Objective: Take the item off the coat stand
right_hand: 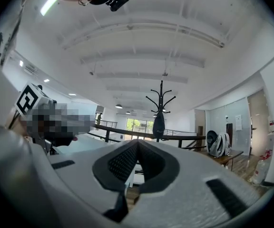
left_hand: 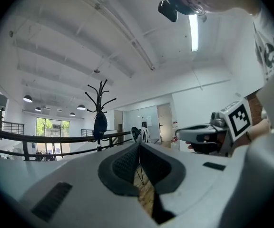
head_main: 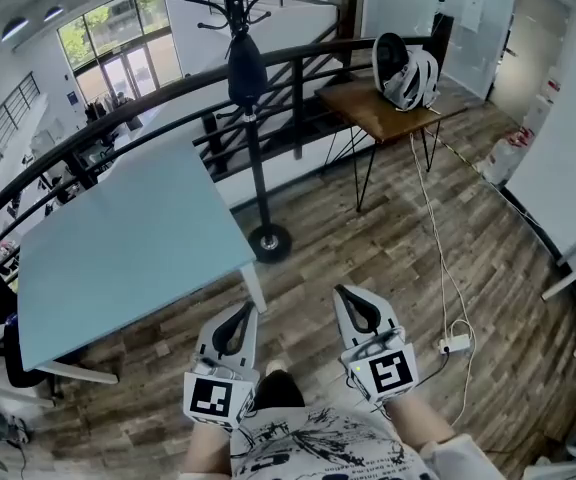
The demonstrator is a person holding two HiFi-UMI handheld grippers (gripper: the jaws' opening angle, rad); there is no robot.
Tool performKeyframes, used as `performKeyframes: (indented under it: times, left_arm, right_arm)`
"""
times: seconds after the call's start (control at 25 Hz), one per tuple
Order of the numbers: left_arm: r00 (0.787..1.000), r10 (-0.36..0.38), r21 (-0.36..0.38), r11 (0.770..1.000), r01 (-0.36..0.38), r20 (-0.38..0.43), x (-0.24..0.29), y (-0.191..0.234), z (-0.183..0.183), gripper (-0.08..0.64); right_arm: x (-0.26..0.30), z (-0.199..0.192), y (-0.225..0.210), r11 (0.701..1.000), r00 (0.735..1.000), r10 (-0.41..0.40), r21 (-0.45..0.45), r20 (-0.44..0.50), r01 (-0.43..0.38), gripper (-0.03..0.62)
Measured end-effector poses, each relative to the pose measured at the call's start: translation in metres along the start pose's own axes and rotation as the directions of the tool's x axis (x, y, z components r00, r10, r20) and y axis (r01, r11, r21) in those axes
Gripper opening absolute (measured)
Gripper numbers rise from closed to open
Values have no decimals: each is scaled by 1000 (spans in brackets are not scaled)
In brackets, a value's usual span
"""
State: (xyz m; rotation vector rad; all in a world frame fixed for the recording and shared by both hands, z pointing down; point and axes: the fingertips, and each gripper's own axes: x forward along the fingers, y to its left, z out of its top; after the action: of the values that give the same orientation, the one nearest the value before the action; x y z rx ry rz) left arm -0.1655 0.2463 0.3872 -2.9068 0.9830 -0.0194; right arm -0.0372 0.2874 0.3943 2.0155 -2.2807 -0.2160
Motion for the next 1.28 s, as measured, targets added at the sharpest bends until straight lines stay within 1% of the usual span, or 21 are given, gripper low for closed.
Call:
performKeyframes:
  times: [0.08,0.16,0.36,0.6,0.84,1.0,1.12,1.28]
  left_arm:
    - [1000,3,-8,1000,-3,-9,12,11,-6,5]
    - [1000,7,-14,1000,-7,-17,29,25,-13,5]
    - [1000,2,-29,1000,-3,-10,86,67,-20,5]
    - [1000,-19,-24,1000,19,0,178,128,-16,5]
    - [1000,-4,0,1000,4,26,263,205,-10,5]
    - [1000,-10,-1,1000,10,21,311,242,-5,5]
    - [1000,-6,-9,1000,6,-1,338,261,-9,5]
    - [999,34,-14,999,-35,-19,360,283,-18,5]
  right_arm:
    - [15,-4,-3,1000,1000,5,1,-3,-5,-6]
    - [36,-8,-7,1000,1000,16,20,-3,-16,-6]
    - [98,-17,-30,999,1000,15,34,-14,-15,-6]
    - [200,-18,-77,1000,1000,7,17,-18,-6,-6]
    - [309,-23,-116,1000,1000,12,-11,-5,-12,-6]
    - [371,-21,-140,1000,1000,18,0,8,-18,-6]
    - [407,-27,-157,1000,1000,30,7,-5,-30,-6]
    - [444,-35,-169,997,997,78,25,11,-78,-6]
